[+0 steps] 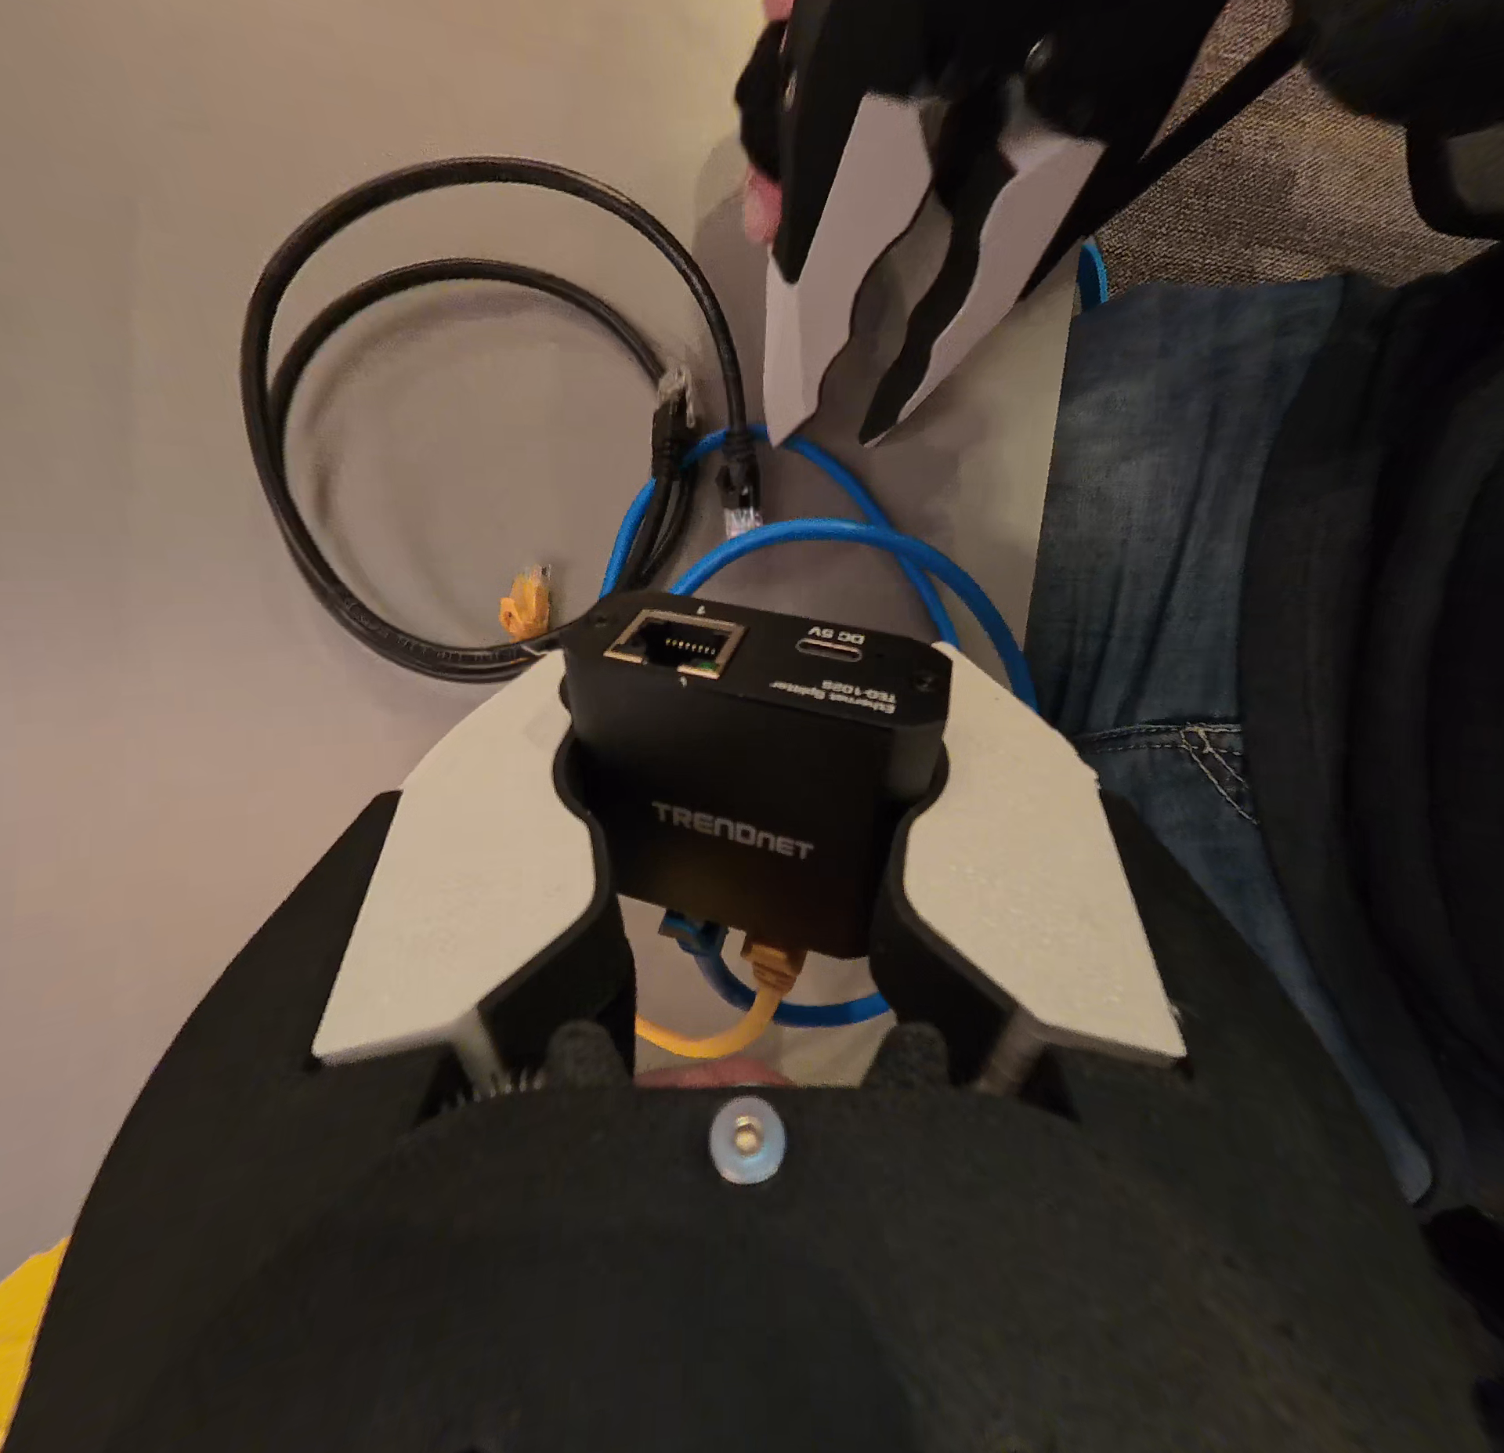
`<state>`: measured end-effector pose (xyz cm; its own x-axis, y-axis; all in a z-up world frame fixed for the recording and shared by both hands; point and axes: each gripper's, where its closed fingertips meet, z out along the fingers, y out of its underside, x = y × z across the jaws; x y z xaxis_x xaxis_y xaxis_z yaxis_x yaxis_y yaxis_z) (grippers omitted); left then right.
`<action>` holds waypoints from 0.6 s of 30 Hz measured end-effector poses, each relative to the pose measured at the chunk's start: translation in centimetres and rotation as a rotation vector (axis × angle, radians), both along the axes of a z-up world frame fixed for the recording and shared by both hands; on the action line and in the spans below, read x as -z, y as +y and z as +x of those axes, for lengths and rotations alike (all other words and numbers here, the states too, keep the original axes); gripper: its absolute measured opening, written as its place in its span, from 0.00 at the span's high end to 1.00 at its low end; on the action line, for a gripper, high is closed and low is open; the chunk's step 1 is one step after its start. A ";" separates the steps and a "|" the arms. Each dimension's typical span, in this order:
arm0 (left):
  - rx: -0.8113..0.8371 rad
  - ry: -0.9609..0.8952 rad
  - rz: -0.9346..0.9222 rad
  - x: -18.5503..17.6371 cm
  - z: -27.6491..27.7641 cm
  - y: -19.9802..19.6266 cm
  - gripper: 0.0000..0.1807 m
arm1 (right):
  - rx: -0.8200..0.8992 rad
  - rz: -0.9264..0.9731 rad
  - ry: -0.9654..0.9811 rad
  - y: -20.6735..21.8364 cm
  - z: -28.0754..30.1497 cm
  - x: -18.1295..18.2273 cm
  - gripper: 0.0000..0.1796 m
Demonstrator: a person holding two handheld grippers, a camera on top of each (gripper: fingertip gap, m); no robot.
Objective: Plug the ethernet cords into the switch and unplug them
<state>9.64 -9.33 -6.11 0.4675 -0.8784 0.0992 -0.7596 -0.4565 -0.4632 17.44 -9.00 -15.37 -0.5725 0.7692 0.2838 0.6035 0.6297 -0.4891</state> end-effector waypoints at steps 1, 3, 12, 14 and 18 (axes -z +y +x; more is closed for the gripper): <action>0.001 -0.002 0.000 -0.1 0.1 0.0 0.58 | -0.006 -0.015 -0.004 0.1 -0.3 0.1 0.83; 0.000 -0.009 0.000 -0.1 0.1 -0.1 0.58 | -0.017 -0.051 -0.028 0.2 -0.5 0.2 0.86; 0.013 0.019 -0.043 0.8 -0.5 1.1 0.58 | -0.087 -0.222 -0.091 -0.5 -0.8 0.5 0.93; 0.013 0.036 -0.051 1.1 -0.4 2.1 0.58 | -0.089 -0.207 -0.104 -0.6 -0.7 0.5 0.94; -0.007 0.031 -0.105 1.9 -0.7 4.6 0.58 | -0.075 -0.178 -0.094 -0.7 -0.7 0.6 0.96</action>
